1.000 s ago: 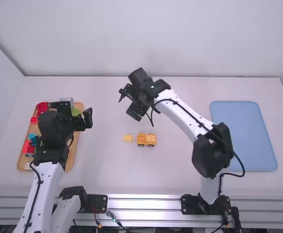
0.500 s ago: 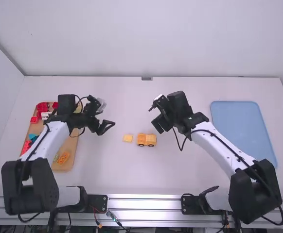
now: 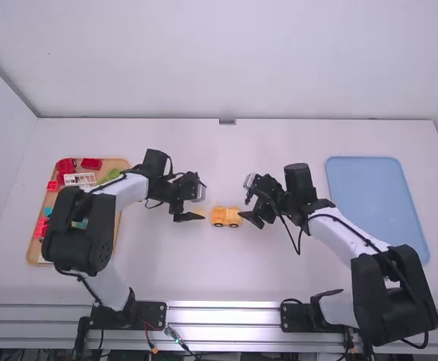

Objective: Assemble lego blocks to make yellow taxi

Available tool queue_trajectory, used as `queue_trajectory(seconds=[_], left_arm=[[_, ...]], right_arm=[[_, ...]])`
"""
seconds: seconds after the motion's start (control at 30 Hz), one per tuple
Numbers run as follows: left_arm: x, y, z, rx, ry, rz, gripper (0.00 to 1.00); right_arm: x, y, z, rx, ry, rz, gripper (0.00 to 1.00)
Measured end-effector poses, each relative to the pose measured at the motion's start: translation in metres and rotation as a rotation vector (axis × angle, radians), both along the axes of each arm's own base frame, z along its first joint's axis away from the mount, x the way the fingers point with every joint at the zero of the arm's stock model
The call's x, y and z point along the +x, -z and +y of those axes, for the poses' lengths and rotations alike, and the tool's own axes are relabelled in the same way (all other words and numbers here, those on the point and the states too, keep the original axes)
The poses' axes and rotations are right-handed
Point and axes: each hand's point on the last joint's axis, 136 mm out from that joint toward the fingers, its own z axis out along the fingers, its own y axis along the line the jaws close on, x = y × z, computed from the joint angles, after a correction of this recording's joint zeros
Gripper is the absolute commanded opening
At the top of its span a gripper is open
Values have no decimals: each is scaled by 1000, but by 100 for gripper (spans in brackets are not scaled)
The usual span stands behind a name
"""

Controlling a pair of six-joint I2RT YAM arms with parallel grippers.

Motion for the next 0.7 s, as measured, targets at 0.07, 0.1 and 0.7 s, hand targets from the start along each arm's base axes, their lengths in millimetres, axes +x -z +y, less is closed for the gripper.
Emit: queue_trajectory(seconds=[0.07, 0.1, 0.7], left_arm=[[0, 12, -2, 29, 2, 16, 99], [0, 14, -2, 32, -3, 23, 99], [-5, 30, 21, -76, -46, 72, 99]], right_arm=[[0, 1, 0, 24, -13, -42, 99], [-1, 2, 0, 26, -15, -44, 99], [-14, 37, 20, 83, -125, 42, 99]])
